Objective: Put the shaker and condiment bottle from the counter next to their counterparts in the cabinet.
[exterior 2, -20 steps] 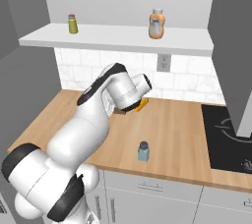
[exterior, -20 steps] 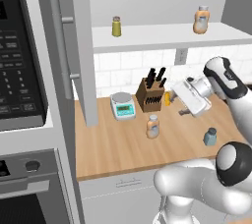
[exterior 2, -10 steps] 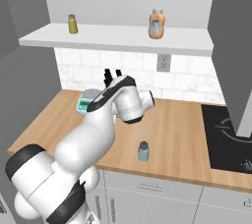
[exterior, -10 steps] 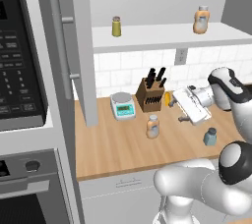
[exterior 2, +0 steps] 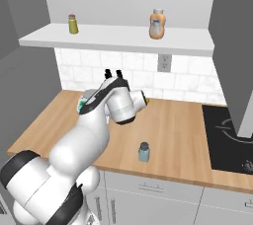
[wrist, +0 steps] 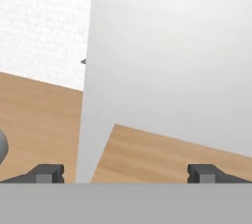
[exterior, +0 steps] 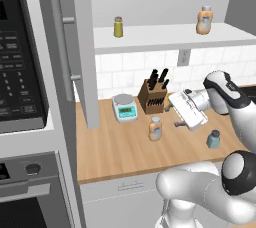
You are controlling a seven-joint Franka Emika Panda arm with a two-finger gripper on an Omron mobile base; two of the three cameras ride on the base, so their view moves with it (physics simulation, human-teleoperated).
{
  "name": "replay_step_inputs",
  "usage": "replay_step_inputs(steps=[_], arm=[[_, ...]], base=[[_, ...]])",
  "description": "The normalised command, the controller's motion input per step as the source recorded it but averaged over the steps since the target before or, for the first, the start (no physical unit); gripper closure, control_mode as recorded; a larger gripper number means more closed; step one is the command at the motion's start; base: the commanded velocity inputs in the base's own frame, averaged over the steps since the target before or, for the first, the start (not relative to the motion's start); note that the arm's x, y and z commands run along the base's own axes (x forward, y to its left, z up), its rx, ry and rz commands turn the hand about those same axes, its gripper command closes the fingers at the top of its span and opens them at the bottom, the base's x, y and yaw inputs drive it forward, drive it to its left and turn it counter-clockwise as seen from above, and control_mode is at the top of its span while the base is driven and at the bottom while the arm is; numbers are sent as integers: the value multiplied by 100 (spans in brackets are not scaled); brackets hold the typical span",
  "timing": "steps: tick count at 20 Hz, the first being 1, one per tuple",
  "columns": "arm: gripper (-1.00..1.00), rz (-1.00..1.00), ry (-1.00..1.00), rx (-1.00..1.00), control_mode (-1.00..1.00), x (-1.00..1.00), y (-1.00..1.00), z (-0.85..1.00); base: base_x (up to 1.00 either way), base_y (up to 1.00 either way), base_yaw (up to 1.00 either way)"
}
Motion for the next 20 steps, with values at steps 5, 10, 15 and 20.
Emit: replay_step_inputs(steps=[5,10,15,20], arm=[[-100,0,0,0,-100,2,-4,-12],[-100,0,0,0,-100,30,3,-7],[-100,0,3,-6,-100,30,0,-36],[-100,0,0,0,-100,25,0,-24]], base=[[0,0,0],[0,0,0],[0,0,0],[0,0,0]])
